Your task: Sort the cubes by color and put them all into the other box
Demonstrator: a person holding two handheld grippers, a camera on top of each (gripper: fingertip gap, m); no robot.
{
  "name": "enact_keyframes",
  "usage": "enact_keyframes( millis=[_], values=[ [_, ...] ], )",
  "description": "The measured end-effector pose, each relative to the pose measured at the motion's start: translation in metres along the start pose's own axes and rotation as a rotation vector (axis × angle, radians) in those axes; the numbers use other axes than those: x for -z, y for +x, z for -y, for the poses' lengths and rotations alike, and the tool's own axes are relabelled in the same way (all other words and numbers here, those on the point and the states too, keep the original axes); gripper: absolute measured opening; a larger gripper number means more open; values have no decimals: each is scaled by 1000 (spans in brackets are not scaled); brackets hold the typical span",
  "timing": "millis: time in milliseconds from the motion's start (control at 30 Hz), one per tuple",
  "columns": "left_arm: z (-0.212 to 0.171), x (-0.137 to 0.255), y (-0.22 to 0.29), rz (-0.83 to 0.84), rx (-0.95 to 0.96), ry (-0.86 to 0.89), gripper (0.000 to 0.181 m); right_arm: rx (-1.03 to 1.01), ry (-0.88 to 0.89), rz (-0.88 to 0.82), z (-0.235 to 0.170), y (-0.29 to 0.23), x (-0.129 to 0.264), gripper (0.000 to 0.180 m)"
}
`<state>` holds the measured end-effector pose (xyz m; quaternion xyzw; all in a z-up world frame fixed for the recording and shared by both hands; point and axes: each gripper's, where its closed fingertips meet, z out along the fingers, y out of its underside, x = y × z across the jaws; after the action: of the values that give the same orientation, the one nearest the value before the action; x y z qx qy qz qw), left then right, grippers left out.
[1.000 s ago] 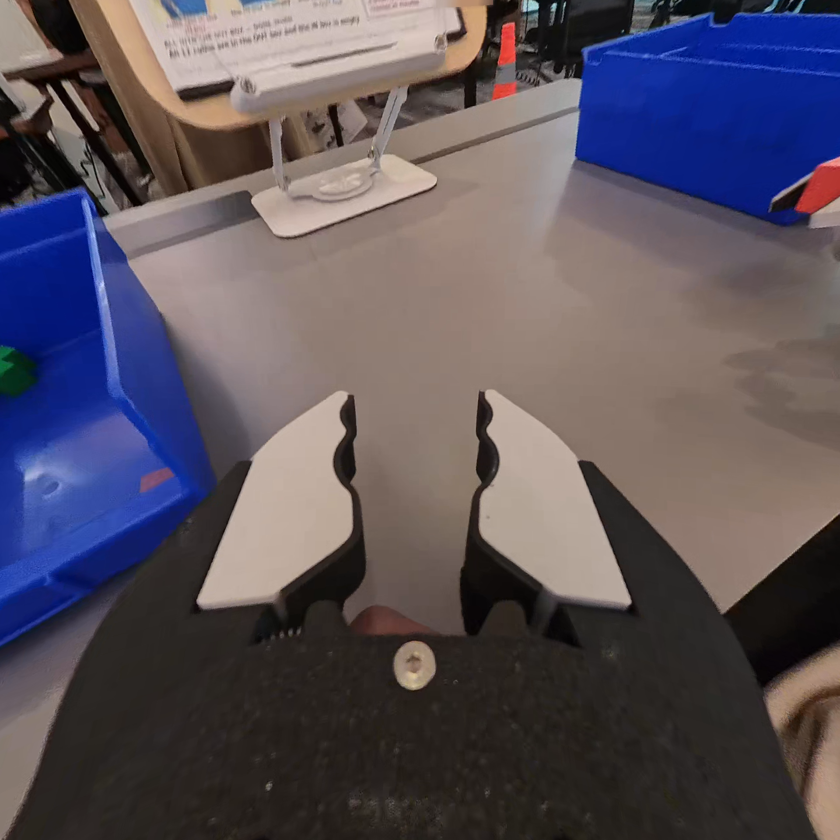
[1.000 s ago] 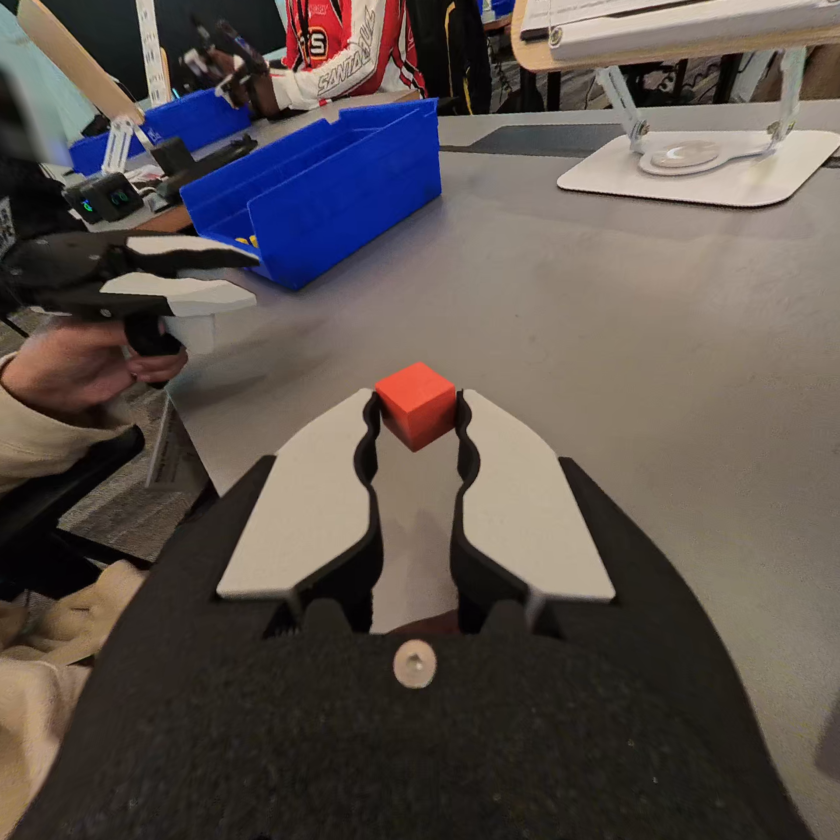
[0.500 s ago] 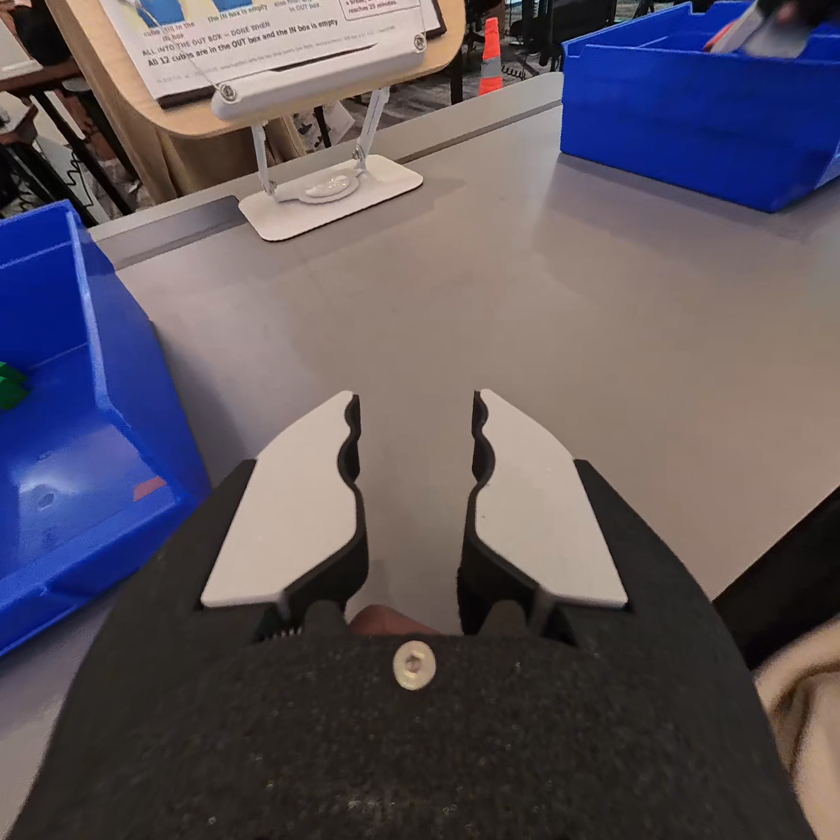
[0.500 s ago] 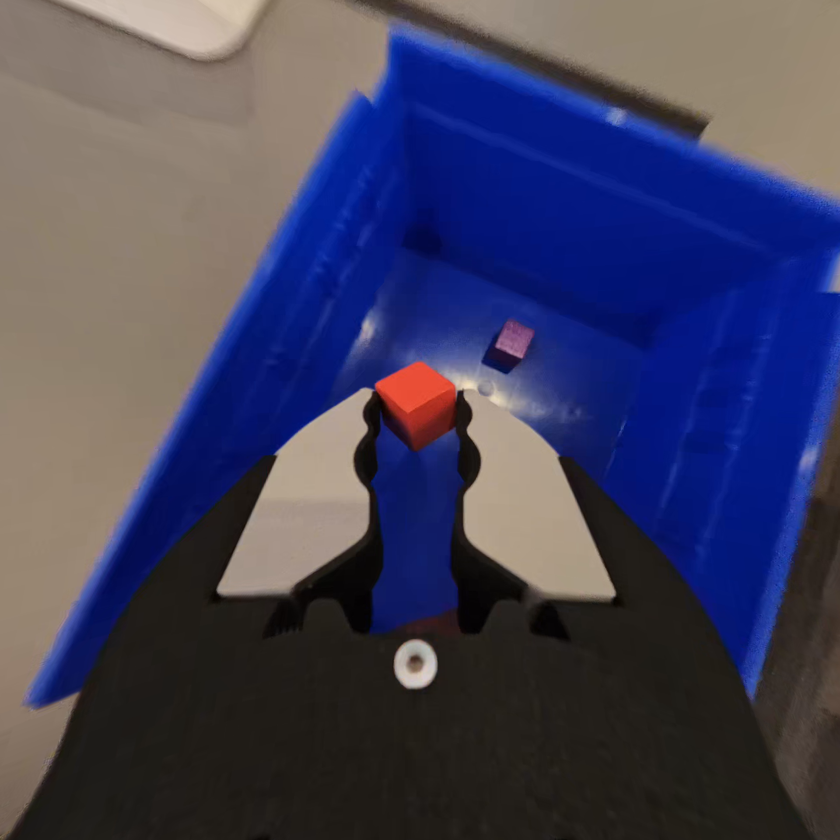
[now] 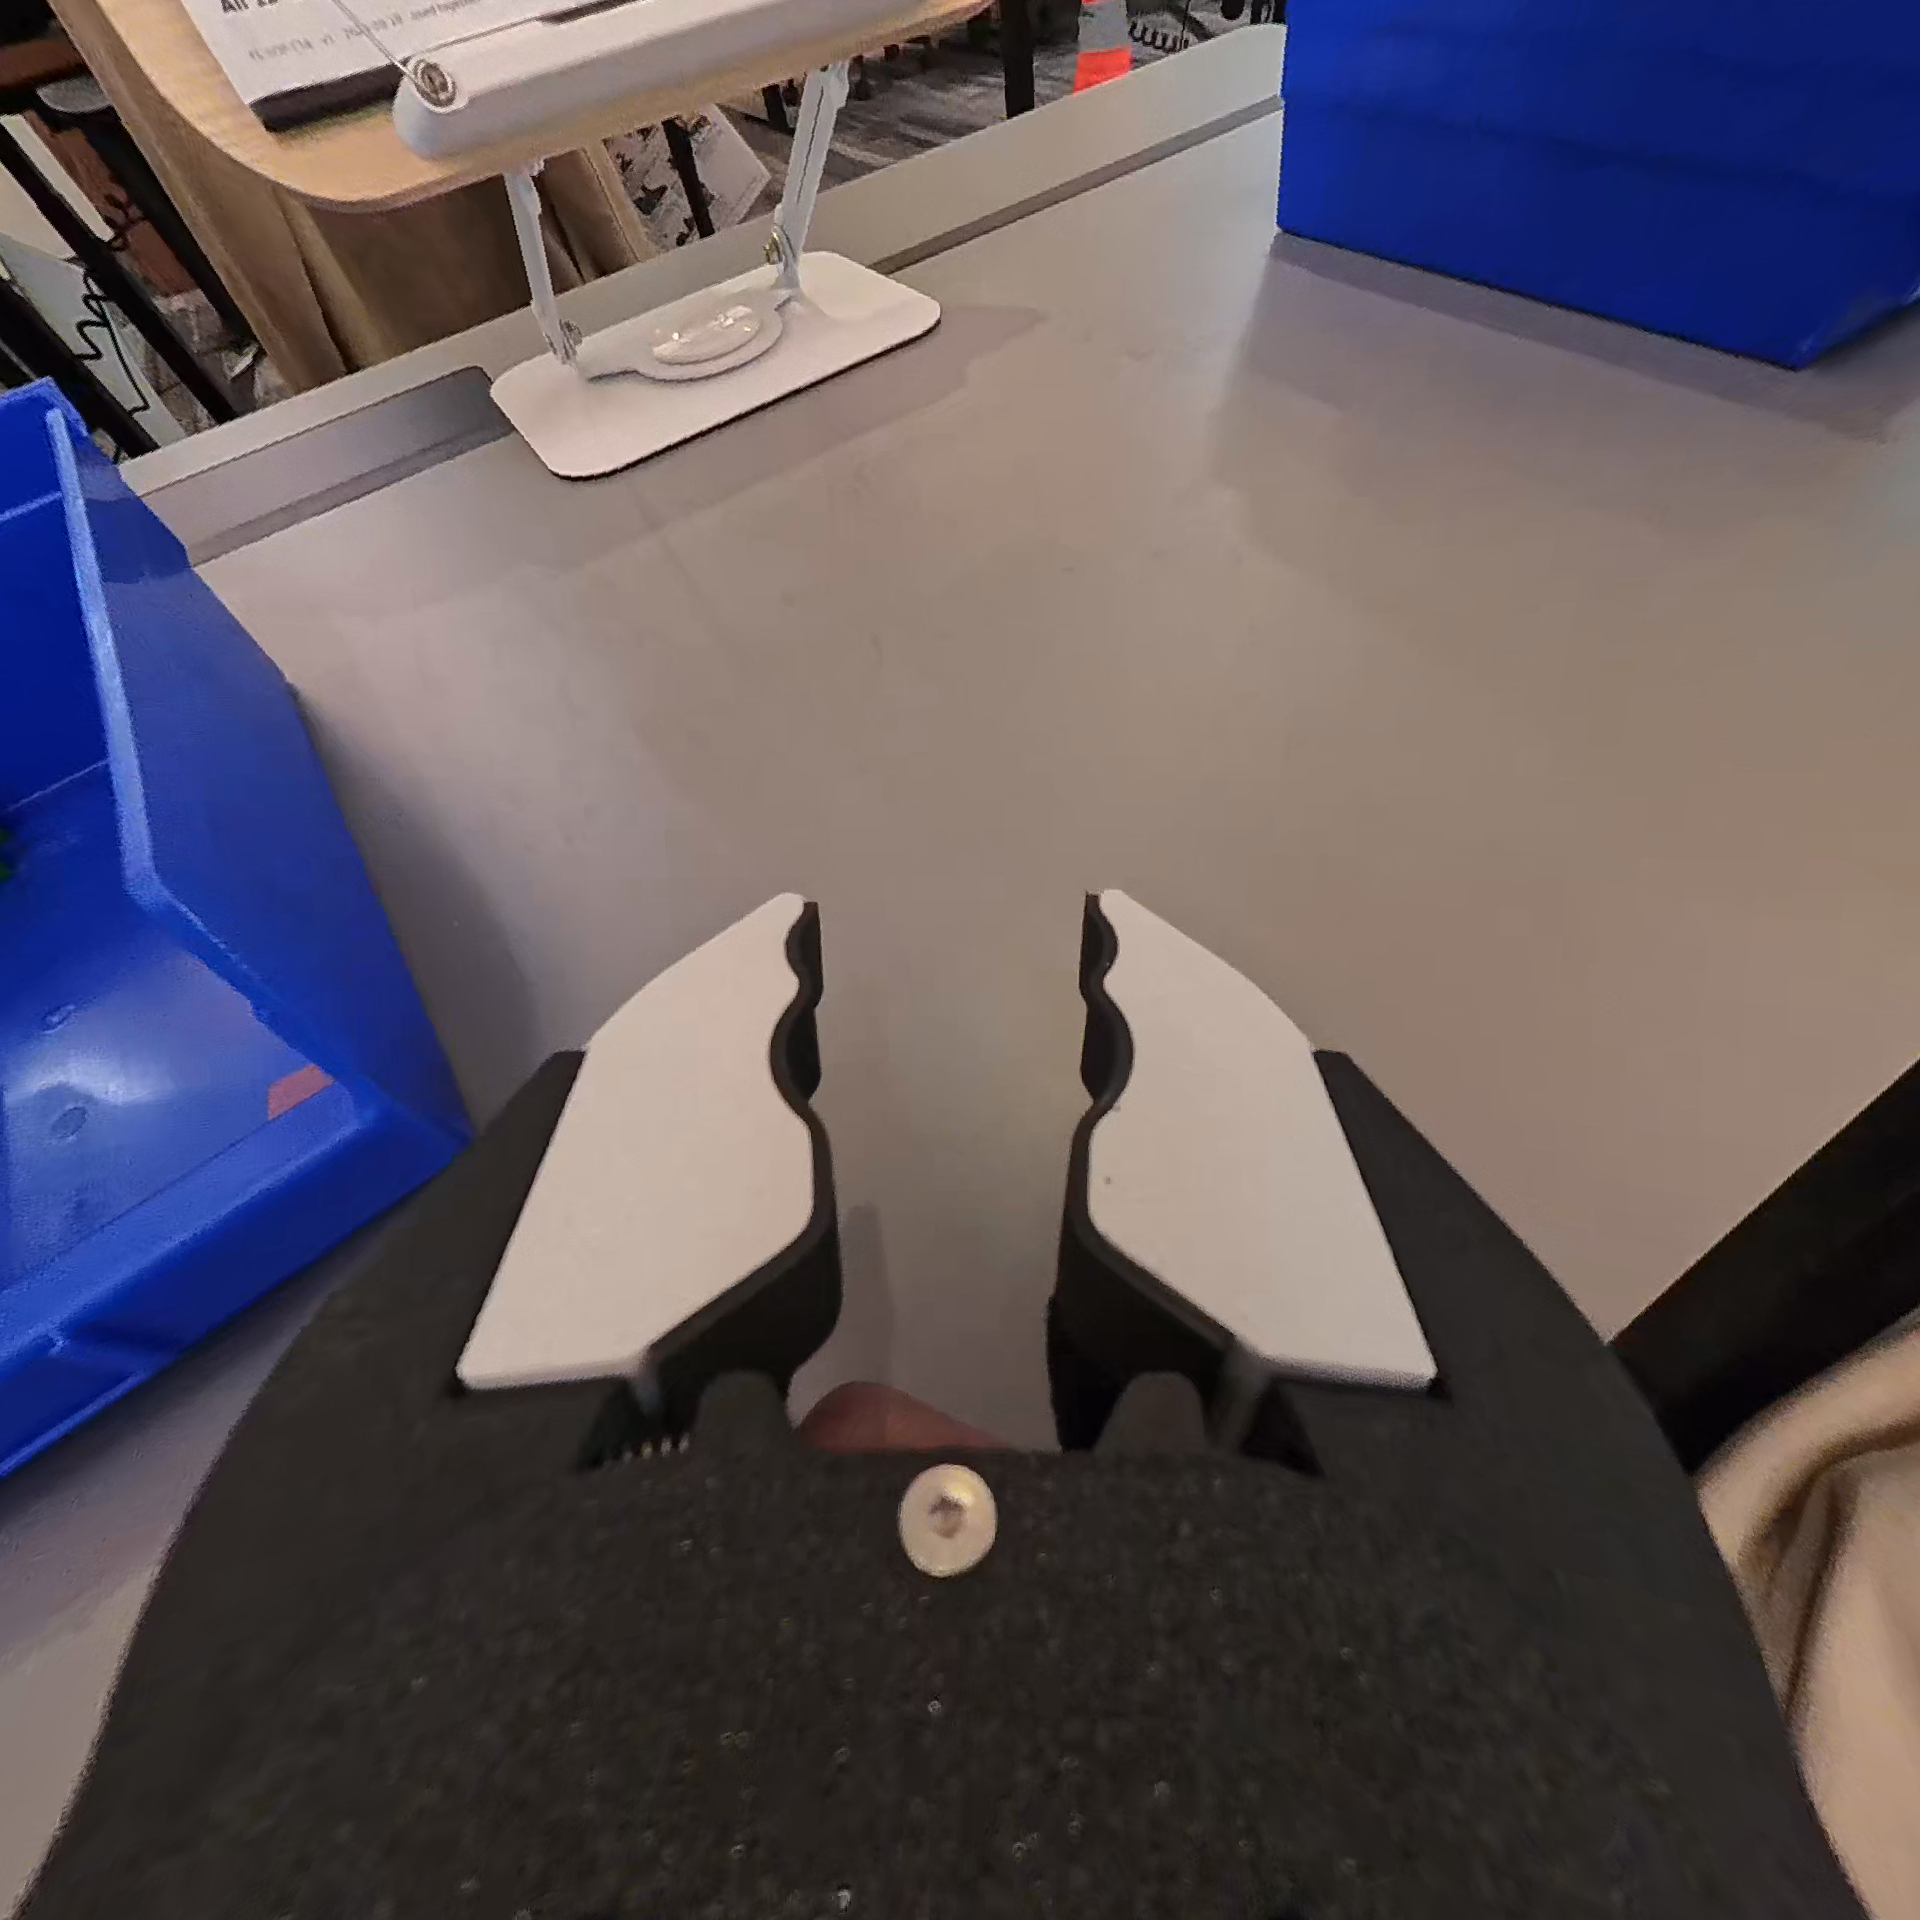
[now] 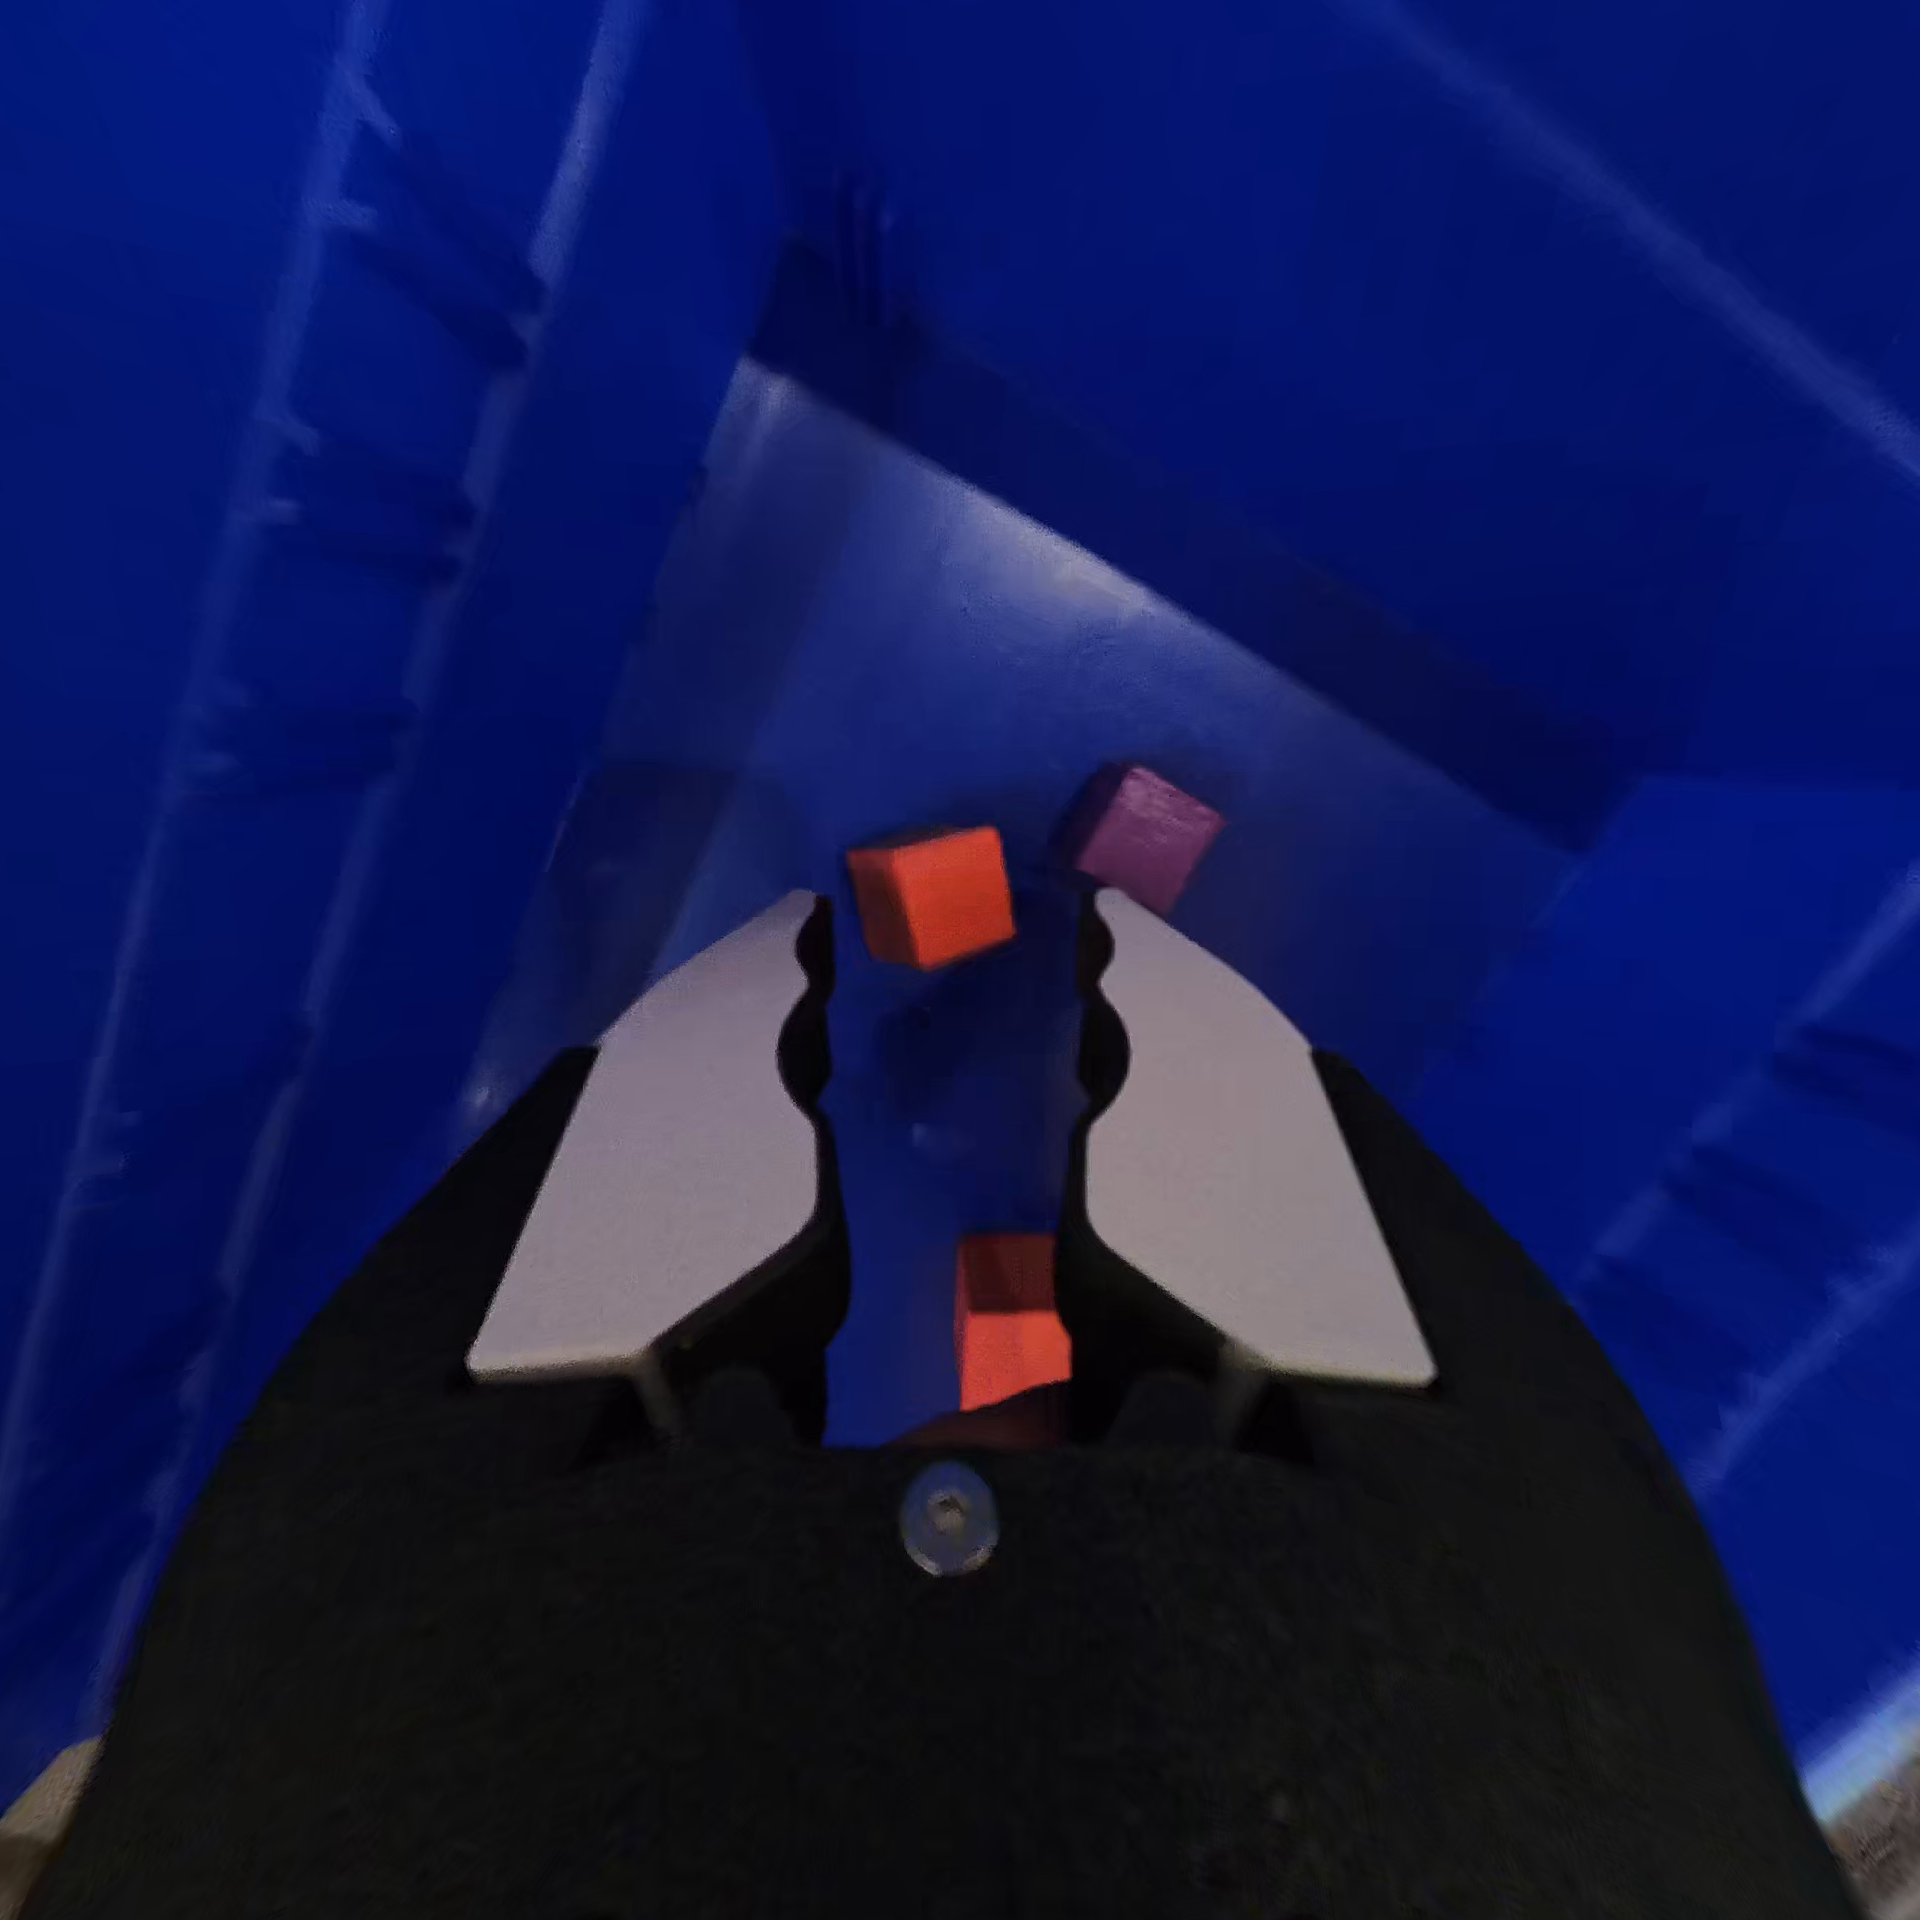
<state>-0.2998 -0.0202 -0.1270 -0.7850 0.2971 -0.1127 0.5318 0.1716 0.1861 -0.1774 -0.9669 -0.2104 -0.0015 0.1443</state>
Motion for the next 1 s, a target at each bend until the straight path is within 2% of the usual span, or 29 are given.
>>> enact_keyframes(
  millis=[67,200,267,367,433,500,600,733,800,933,1000],
  values=[
    [1,2,-1,5,-9,6,47,-20,134,-15,8,1,33,46],
    [0,3,-6,13,8,10,47,-74,691,33,19,-45,137,44],
    [-2,0,-8,9,27,5,47,-85,920,135,4,-100,169,44],
    [-3,-3,-10,13,45,-4,47,-73,1079,395,-32,-209,173,41],
    [-3,-4,-11,16,51,-6,47,-91,1102,484,-54,-266,154,40],
    [0,-5,-11,17,50,-7,48,-24,1038,497,-68,-308,135,40],
    [-2,-7,-8,4,54,-29,48,33,1011,496,-79,-340,120,38],
    [-5,-6,-2,-14,58,-57,51,143,991,387,-80,-340,112,38],
    [-1,-2,-8,5,54,-56,51,143,952,390,-84,-338,106,38],
    [18,26,-69,153,71,-37,49,106,935,438,-96,-337,105,35],
    [23,36,-108,182,69,-111,53,118,937,396,-100,-332,105,35]
  ],
)
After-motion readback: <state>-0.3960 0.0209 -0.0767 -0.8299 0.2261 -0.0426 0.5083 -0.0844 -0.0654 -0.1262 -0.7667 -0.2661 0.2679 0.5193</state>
